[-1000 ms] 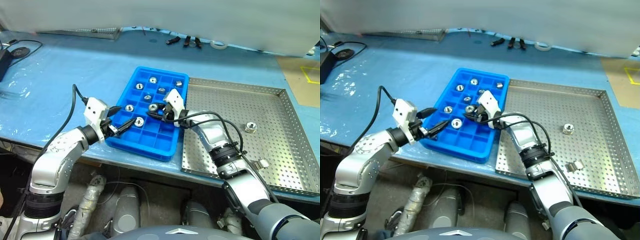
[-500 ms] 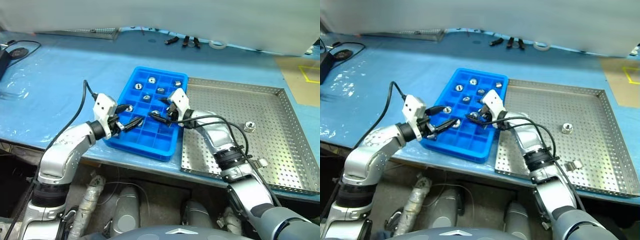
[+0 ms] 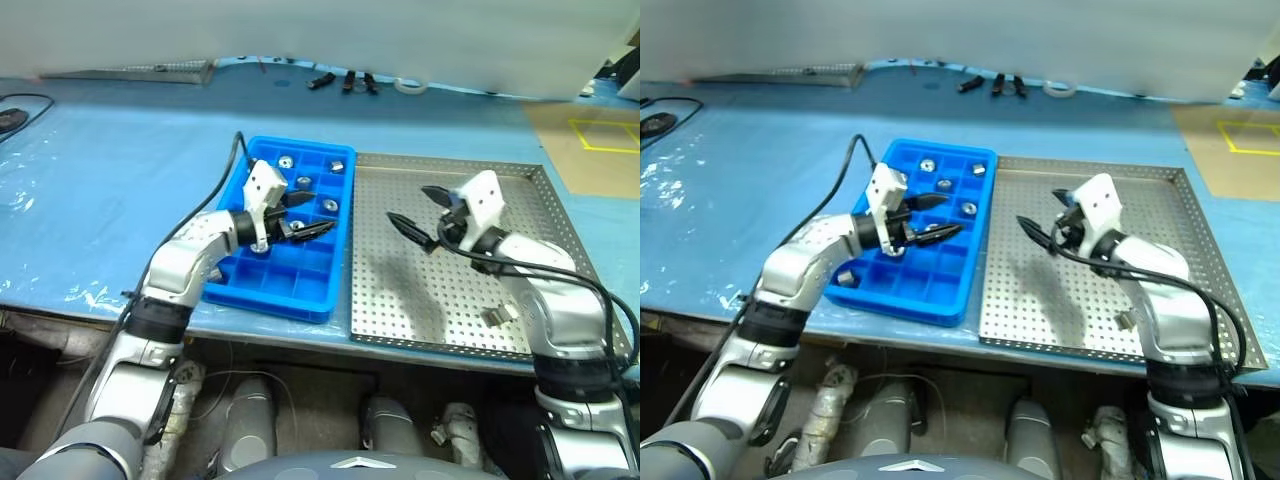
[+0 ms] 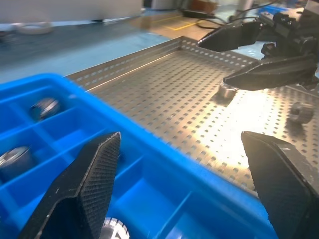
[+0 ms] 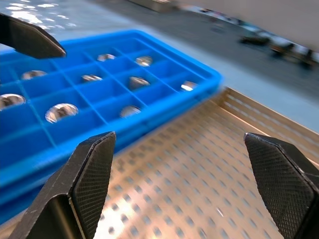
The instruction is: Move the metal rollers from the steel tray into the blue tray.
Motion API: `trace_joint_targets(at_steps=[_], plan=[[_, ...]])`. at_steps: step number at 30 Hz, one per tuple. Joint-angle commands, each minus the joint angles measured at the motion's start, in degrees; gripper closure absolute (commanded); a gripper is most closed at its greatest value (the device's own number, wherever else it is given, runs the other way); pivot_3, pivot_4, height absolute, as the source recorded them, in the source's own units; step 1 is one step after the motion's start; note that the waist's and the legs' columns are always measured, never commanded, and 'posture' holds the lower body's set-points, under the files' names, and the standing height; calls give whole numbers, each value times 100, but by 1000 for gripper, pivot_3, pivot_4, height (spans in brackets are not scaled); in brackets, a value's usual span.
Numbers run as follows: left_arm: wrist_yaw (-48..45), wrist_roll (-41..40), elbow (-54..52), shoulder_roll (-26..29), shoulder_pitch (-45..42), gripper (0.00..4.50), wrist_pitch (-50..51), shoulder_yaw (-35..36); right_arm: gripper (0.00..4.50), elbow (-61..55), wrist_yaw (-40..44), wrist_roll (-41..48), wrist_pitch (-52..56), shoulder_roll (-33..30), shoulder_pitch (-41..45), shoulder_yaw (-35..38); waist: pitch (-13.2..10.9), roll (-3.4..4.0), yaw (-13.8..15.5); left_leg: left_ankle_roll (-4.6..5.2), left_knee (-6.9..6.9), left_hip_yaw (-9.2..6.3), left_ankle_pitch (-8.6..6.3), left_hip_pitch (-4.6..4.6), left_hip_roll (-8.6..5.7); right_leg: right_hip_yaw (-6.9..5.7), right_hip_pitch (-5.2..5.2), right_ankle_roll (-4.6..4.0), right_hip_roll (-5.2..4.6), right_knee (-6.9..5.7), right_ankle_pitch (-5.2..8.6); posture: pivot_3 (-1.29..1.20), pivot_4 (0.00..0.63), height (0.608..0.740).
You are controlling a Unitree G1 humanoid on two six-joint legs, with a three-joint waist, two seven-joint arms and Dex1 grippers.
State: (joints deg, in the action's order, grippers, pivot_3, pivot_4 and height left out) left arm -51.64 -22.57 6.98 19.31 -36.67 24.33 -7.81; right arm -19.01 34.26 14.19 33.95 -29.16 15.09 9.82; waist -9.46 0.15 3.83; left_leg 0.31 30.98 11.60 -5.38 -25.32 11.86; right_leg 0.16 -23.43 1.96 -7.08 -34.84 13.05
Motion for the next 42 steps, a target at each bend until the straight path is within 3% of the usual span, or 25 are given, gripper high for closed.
trace_joint_targets(at_steps=[1,8,16,21,28,39,42], plan=[[-272,90,299,-137,-321,448,-319,-89,160,-221,-575,-171,-81,73,-78,260,0,0,-129,1,1,2,-1,2,1,4,0,0,1,0,0,-287,150,740],[-495,233,760,-381,-666,448,-549,-137,160,1567,-2088,-1083,-788,555,570,93,0,0,-320,8,9,10,-4,2,-1,11,-2,-2,0,-2,-1,-294,150,740],[-418,239,387,-321,-405,448,-387,-82,160,3394,-2573,-1153,-1474,597,1210,279,0,1,-284,30,17,15,-16,-12,-2,8,-4,-4,-2,7,-1,-242,150,740],[-343,230,184,-245,-241,448,-266,-55,160,3140,-2402,-1055,-1408,568,987,234,0,1,-271,34,25,15,-19,-14,0,4,0,-4,-2,5,-1,-226,150,740],[-282,228,71,-244,-168,448,-196,-76,160,2321,-2487,-638,-472,780,633,450,0,1,-263,32,27,14,-18,-1,1,6,13,-5,-3,2,-1,-223,150,740],[-380,319,279,-251,-295,448,-305,-113,160,2235,-2781,-190,259,1092,812,725,0,2,-268,29,19,15,-17,2,1,7,10,-5,-2,4,-1,-238,150,740],[-387,328,230,-240,-258,448,-292,-112,791,2252,-2827,-151,258,1108,816,768,0,1,-266,28,18,15,-17,2,0,7,10,-5,-2,5,-1,-233,150,740]])
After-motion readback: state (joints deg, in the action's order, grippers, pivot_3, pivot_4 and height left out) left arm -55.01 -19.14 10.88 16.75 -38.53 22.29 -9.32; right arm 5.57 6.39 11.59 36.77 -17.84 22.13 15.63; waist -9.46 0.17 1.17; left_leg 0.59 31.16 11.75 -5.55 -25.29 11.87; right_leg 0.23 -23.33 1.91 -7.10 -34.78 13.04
